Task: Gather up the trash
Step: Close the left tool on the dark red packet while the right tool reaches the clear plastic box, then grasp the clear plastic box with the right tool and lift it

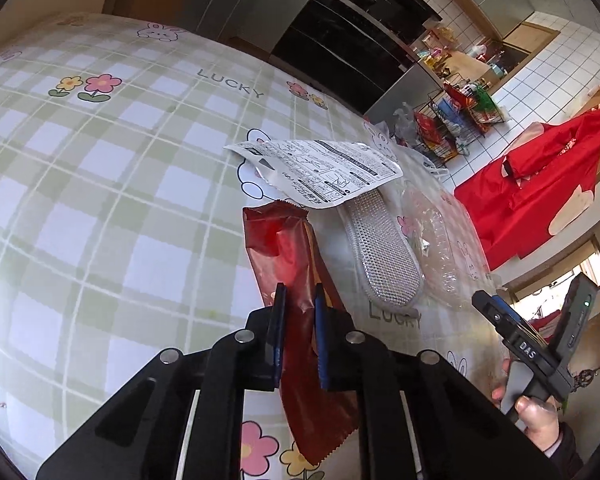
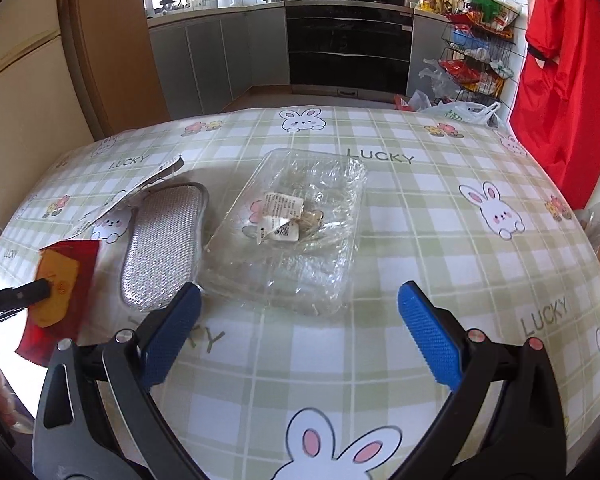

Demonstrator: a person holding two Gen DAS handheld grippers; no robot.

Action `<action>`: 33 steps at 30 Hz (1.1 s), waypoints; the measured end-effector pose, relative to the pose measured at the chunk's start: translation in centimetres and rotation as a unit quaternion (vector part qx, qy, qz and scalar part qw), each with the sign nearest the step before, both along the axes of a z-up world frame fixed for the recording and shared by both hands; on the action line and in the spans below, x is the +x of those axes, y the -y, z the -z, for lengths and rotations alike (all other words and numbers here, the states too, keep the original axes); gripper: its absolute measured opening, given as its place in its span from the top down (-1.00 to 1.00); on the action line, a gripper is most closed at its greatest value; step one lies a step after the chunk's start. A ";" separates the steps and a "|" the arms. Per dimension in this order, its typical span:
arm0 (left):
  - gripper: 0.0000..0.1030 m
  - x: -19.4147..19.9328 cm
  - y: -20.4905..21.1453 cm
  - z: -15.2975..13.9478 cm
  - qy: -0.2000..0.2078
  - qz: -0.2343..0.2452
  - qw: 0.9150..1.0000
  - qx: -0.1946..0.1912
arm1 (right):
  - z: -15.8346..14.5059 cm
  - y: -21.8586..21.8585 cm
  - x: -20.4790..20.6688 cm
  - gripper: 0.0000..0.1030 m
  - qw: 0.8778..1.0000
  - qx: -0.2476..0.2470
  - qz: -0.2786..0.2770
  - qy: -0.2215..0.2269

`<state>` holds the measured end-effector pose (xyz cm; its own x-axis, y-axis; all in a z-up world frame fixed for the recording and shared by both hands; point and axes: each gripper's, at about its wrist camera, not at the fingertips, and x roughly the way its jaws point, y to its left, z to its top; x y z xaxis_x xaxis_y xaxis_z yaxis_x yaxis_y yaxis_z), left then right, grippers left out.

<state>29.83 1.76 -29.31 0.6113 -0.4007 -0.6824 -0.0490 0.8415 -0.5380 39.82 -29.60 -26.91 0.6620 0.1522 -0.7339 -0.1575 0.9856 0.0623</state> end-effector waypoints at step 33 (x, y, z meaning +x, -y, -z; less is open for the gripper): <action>0.77 -9.0 -3.2 -5.8 0.078 -0.012 0.996 0.034 | -0.9 4.7 -0.7 0.81 0.989 0.114 0.090 -0.028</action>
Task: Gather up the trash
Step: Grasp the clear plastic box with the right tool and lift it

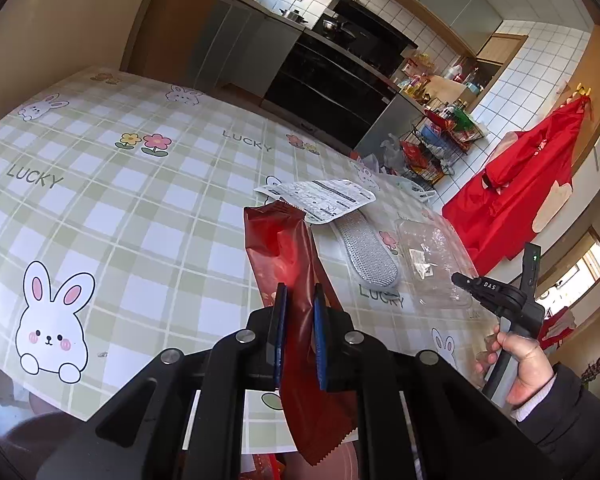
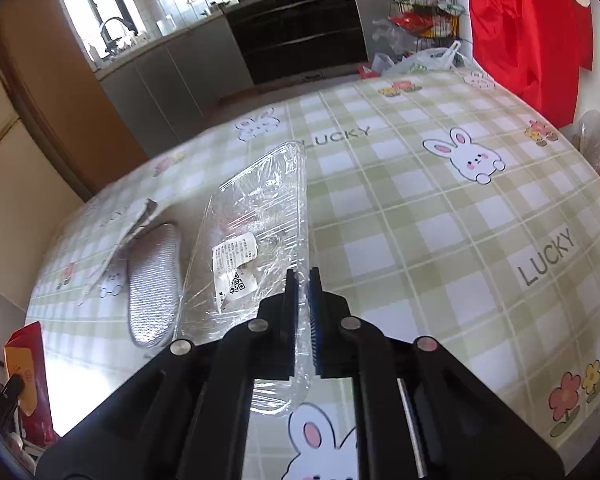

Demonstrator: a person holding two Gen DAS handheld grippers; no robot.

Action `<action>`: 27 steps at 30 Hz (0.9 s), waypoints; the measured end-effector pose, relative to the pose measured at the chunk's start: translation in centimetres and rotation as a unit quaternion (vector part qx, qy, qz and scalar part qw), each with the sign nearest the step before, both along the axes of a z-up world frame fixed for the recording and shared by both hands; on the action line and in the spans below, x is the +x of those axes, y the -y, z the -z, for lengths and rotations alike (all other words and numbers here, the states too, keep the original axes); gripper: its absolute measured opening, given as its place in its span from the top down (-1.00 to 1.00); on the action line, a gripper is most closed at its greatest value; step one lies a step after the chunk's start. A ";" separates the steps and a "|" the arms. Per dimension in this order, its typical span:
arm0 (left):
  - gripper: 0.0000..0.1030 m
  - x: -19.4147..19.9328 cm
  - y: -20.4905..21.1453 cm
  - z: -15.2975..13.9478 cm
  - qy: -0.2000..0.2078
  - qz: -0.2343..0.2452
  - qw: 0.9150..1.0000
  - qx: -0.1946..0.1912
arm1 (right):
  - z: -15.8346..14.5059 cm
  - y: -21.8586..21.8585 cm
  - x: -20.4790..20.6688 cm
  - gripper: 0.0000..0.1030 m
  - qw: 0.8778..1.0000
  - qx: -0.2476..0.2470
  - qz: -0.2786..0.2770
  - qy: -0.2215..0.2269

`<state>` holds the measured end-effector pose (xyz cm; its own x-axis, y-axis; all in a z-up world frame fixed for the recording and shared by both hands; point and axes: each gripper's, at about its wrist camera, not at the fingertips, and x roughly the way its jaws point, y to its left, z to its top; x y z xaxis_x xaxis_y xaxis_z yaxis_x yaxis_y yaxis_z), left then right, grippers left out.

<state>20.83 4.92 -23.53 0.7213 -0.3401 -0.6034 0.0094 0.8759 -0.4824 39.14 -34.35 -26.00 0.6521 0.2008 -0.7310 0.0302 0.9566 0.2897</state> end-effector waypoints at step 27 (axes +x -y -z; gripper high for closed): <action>0.77 -10.0 -2.2 -7.5 0.062 -0.021 0.998 0.006 | -10.3 -4.5 -16.7 0.81 0.990 0.039 -0.069 0.116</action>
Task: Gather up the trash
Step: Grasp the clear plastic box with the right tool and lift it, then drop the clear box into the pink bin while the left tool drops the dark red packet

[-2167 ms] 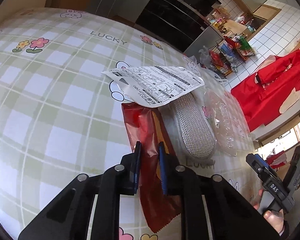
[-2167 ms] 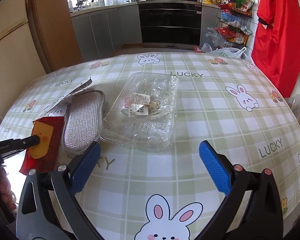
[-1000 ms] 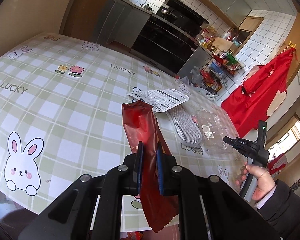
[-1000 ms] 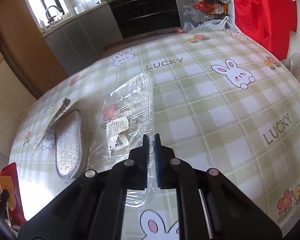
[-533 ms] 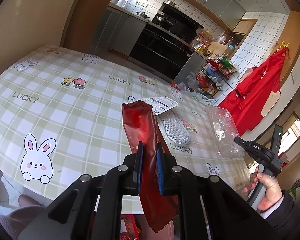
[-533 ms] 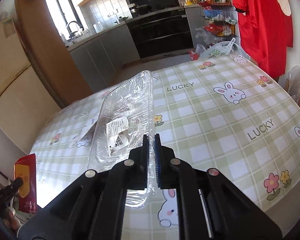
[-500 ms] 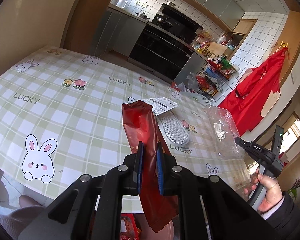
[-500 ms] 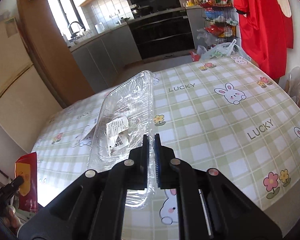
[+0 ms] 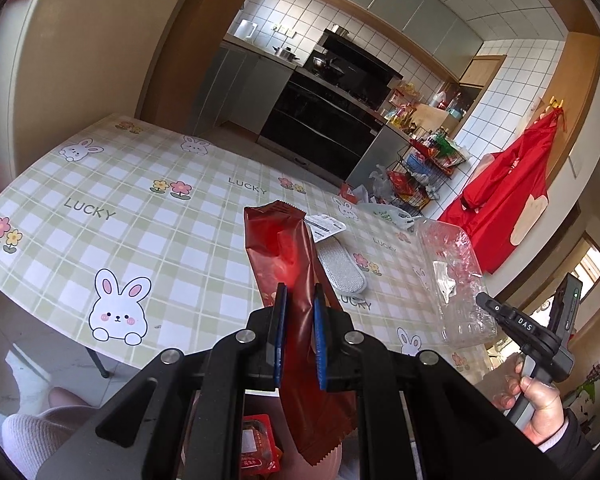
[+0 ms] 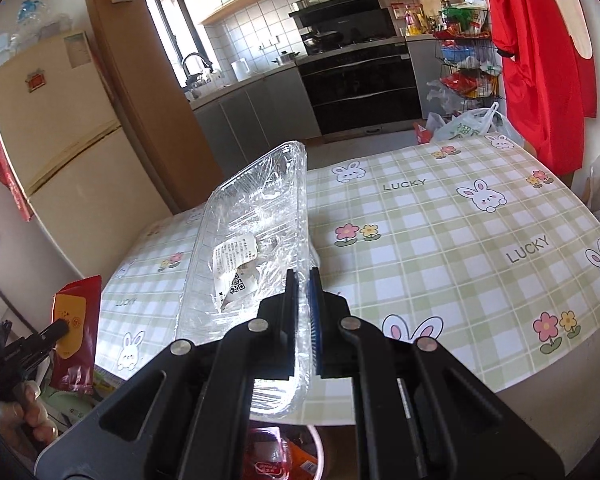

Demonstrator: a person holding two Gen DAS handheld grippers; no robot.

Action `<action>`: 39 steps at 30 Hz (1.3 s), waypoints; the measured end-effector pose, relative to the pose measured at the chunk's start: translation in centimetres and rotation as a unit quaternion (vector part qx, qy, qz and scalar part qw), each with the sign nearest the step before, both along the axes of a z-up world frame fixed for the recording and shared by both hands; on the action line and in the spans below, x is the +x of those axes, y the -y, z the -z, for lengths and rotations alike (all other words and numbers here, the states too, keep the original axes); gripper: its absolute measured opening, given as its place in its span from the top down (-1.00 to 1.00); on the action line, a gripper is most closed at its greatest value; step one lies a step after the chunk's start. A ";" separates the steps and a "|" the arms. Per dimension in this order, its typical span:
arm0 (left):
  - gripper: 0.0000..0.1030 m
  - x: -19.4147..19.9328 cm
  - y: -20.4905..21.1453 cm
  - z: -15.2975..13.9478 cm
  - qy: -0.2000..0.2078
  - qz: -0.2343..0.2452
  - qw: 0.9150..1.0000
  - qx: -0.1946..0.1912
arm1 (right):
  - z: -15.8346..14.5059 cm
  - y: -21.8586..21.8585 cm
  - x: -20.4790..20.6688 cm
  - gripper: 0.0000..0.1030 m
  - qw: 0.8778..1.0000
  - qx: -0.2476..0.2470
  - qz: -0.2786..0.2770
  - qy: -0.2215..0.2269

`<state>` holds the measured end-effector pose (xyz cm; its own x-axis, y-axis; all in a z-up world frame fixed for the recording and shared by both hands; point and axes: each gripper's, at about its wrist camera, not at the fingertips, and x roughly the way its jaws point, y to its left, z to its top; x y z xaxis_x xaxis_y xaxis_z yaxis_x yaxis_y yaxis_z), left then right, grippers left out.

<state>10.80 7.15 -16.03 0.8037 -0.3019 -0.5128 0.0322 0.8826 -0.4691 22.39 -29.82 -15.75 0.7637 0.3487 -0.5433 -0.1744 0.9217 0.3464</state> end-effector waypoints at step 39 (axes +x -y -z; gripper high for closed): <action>0.77 -6.8 -4.7 0.1 0.007 -0.030 0.999 -0.019 | 4.0 -12.8 -7.8 0.64 0.978 -0.017 -0.183 -0.096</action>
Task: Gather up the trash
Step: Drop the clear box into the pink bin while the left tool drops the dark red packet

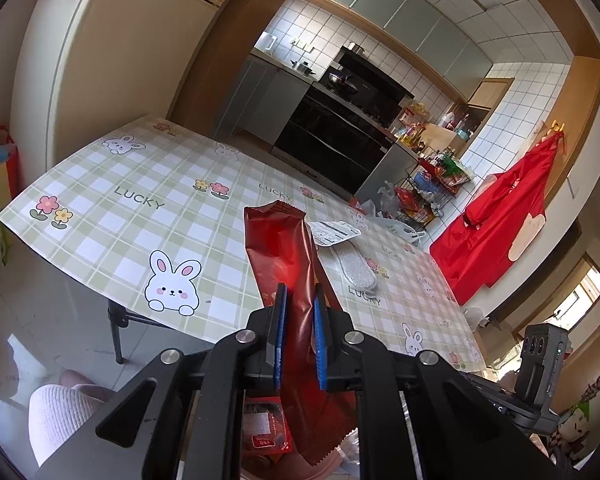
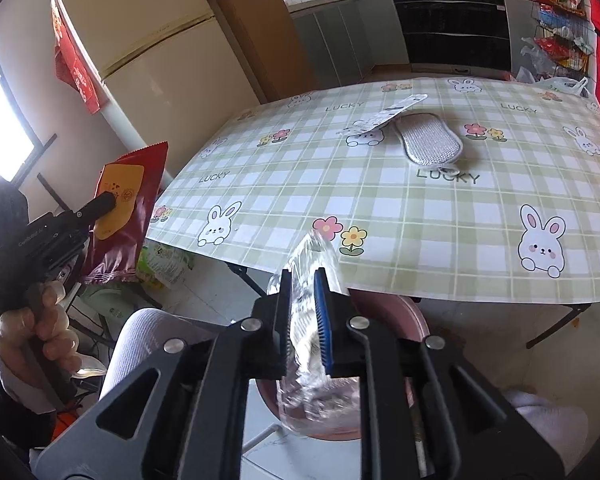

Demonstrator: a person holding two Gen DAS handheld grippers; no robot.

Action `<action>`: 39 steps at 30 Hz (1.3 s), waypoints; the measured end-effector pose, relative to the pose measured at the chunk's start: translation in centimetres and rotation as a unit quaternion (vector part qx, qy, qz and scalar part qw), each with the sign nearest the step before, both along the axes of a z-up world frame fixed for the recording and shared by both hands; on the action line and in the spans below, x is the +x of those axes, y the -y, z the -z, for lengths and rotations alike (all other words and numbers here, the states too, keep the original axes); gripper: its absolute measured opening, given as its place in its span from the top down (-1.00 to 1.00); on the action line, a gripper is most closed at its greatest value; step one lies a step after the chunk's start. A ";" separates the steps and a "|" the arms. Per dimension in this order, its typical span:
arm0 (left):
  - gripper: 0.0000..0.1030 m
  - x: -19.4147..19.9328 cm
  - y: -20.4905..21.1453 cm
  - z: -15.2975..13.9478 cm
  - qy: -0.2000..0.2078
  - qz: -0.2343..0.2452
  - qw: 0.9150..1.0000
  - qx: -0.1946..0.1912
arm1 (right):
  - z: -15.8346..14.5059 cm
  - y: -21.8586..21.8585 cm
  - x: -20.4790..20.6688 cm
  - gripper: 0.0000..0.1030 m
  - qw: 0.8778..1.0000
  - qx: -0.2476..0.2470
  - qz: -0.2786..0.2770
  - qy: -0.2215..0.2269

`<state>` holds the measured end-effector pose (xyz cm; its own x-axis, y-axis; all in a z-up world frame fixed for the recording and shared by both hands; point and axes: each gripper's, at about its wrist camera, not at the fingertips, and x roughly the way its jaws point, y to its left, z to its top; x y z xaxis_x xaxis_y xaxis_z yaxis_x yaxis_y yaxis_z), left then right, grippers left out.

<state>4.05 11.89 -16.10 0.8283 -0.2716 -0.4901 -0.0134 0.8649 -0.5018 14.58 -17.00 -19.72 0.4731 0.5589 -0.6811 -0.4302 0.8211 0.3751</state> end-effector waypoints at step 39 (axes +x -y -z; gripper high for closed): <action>-0.40 2.0 10.5 4.6 -0.078 0.142 0.985 0.050 | -2.3 8.1 0.5 -0.88 0.988 0.036 0.138 0.061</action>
